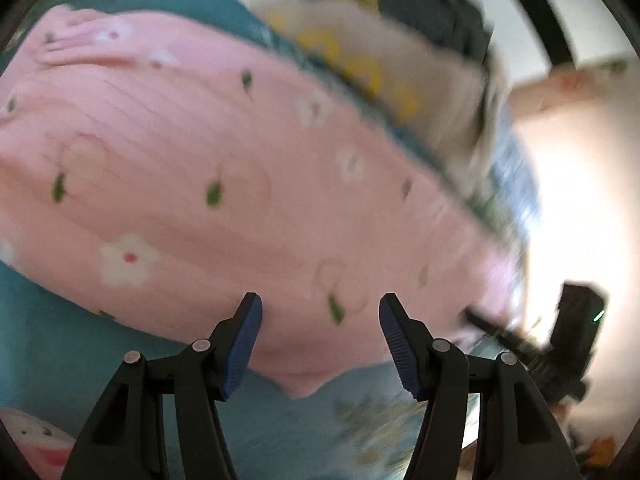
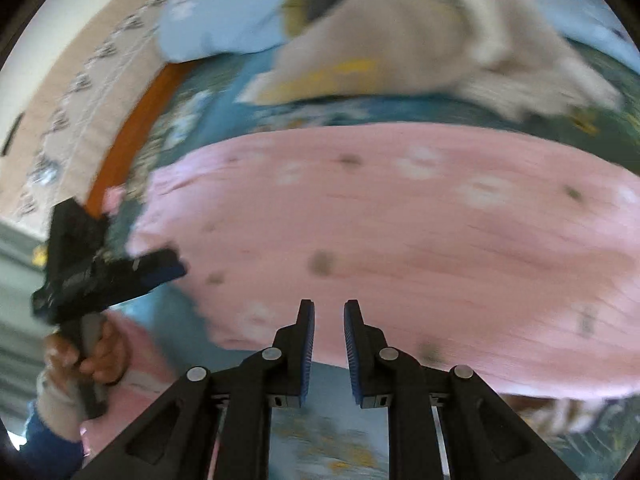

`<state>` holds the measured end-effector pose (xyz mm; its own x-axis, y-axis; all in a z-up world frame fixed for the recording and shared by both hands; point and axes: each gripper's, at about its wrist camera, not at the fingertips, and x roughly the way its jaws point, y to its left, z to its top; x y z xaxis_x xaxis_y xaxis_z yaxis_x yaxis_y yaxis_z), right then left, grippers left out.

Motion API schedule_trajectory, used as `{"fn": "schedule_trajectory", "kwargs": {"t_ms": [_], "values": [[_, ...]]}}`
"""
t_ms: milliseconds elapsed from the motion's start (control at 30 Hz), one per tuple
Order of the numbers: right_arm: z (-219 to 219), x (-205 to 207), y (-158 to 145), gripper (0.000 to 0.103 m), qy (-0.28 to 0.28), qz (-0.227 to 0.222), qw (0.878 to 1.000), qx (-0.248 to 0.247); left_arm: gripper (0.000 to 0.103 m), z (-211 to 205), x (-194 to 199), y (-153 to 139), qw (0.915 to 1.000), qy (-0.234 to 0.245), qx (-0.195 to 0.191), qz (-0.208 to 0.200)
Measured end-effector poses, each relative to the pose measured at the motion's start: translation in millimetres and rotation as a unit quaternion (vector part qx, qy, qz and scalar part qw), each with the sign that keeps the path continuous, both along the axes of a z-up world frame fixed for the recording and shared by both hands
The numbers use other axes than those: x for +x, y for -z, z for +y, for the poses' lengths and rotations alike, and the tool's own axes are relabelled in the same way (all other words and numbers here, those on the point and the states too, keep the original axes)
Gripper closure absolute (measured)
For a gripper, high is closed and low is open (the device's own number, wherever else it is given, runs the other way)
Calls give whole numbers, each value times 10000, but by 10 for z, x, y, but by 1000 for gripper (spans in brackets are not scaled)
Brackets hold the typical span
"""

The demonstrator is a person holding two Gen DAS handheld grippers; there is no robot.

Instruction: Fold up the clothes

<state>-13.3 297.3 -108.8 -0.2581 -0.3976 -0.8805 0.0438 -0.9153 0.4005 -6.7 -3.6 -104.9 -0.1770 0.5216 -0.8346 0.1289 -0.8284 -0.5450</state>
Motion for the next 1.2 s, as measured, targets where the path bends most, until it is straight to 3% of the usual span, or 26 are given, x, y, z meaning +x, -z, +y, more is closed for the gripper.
{"fn": "schedule_trajectory", "kwargs": {"t_ms": [133, 267, 367, 433, 500, 567, 700, 800, 867, 967, 1100, 1200], "values": [[466, 30, 260, 85, 879, -214, 9957, 180, 41, -35, 10, 224, 9980, -153, -157, -585], [711, 35, 456, 87, 1341, -464, 9898, -153, 41, -154, 32, 338, 9953, -445, -30, -860], [924, 62, 366, 87, 1590, -466, 9844, -593, 41, -152, 42, 322, 9958, -395, -89, -826], [1184, 132, 218, 86, 1792, -265, 9818, -578, 41, -163, 49, 315, 9958, -404, -88, -817], [1582, 260, 64, 77, 2209, -50, 9738, -539, 41, -203, 61, 314, 9955, -484, -8, -820], [2043, 470, -92, 69, 2740, 174, 9604, -468, 41, -253, 75, 316, 9946, -605, 105, -832], [2947, 1093, -303, 66, 4029, 474, 9132, -370, 41, -328, 97, 328, 9928, -793, 231, -874], [3334, 1436, -234, 66, 4812, 452, 8729, -669, 41, -328, 101, 317, 9930, -785, 164, -872], [3421, 1528, -141, 66, 5068, 402, 8566, -883, 41, -322, 104, 301, 9934, -749, 99, -859], [3434, 1482, 20, 66, 5266, 366, 8399, -1258, 41, -357, 123, 289, 9932, -783, 82, -853], [3466, 1347, 175, 66, 5419, 264, 8278, -1427, 41, -433, 157, 276, 9921, -909, 89, -855], [3581, 1323, 281, 66, 5718, 184, 8070, -1463, 41, -502, 182, 243, 9916, -1025, 84, -790]]}}
